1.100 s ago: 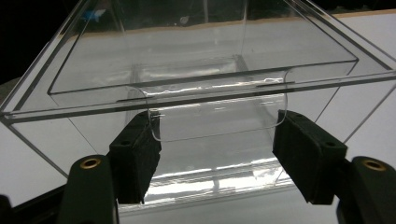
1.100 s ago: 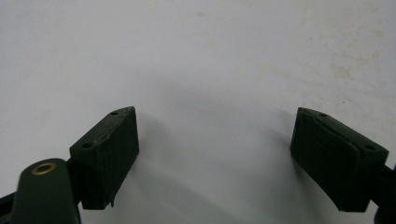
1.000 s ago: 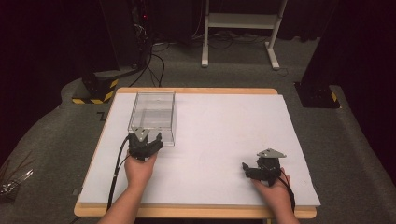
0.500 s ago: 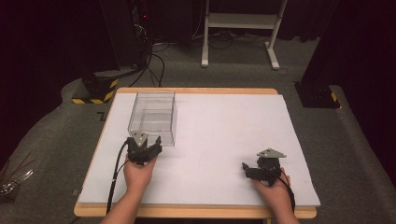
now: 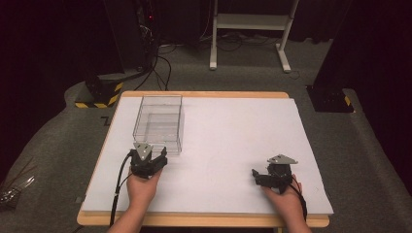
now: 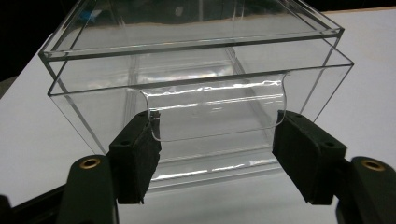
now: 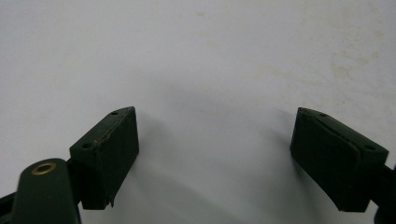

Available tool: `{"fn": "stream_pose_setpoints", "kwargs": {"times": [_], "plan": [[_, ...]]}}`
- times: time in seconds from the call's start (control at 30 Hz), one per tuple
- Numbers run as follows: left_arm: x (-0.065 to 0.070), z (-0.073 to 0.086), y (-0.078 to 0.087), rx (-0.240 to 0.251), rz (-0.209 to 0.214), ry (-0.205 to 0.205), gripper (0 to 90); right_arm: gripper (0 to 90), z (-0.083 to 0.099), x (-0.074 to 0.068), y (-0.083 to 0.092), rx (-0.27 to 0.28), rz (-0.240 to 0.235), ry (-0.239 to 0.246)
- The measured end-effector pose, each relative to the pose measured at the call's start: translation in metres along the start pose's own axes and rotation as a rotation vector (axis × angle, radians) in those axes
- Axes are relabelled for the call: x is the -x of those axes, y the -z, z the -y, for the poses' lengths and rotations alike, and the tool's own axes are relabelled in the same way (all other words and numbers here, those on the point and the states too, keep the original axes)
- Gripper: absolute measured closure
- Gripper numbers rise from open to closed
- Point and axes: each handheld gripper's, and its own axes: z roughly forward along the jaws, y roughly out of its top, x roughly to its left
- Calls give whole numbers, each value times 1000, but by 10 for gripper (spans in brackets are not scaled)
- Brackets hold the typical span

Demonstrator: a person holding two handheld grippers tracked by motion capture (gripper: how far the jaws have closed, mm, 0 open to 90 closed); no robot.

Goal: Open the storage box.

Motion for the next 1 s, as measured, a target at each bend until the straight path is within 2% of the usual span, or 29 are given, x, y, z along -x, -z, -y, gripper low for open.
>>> {"fn": "stream_pose_setpoints", "kwargs": {"times": [1.0], "plan": [[4, 17, 30, 2, 14, -3, 332, 152, 0, 0, 0, 0, 0, 0]]}}
